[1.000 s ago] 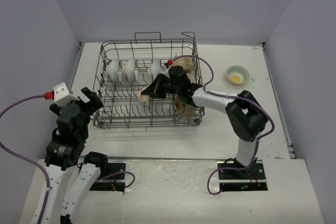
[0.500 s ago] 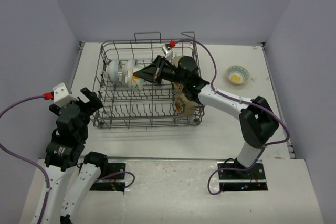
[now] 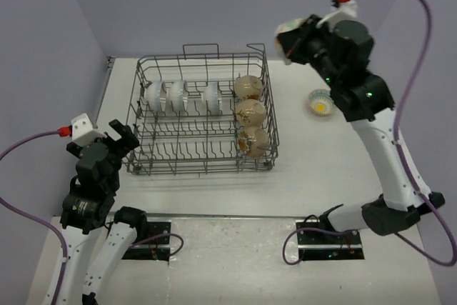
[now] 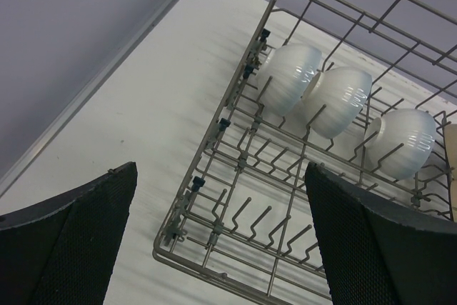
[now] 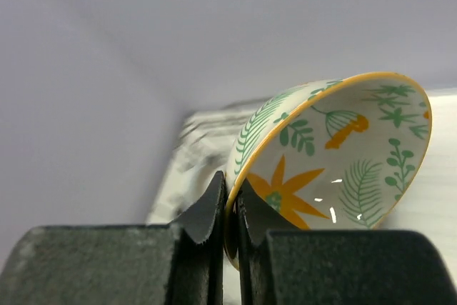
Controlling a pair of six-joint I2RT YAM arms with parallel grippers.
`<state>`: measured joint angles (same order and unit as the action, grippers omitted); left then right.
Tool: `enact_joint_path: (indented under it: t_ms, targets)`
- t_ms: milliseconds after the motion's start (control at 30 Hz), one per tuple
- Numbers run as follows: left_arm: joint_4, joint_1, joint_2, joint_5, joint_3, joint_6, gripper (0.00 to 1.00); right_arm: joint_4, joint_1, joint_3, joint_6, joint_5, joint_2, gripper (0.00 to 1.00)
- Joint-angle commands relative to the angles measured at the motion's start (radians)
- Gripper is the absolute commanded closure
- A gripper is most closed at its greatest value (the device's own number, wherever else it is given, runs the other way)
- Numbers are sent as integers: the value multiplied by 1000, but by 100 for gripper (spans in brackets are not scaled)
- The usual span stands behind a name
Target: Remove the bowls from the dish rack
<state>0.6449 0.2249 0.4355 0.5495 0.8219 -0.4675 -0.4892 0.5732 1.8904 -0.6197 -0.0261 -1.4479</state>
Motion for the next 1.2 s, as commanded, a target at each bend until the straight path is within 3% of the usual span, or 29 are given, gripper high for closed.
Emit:
enact_joint_path:
  t_ms: [0,233,333,467,733,1167]
  targets:
    - [-40,2,5,-3,-4,16,0,-333,-174,-6,231,-388,38,100]
    - [-45,7,22,-22,-6,21,0,-413,-396,52,354,-391,-251,100]
    - [-44,11,19,-19,-6,21,0,-425,-432,117,400,-417,-438,100]
    - [-42,17,26,-22,-4,21,0,-419,-457,137,422,-406,-537,100]
    - [-36,34,28,-17,-3,20,0,-353,-466,32,442,-387,-574,100]
    - [-34,37,22,-16,-1,16,0,-365,-480,41,485,-387,-655,97]
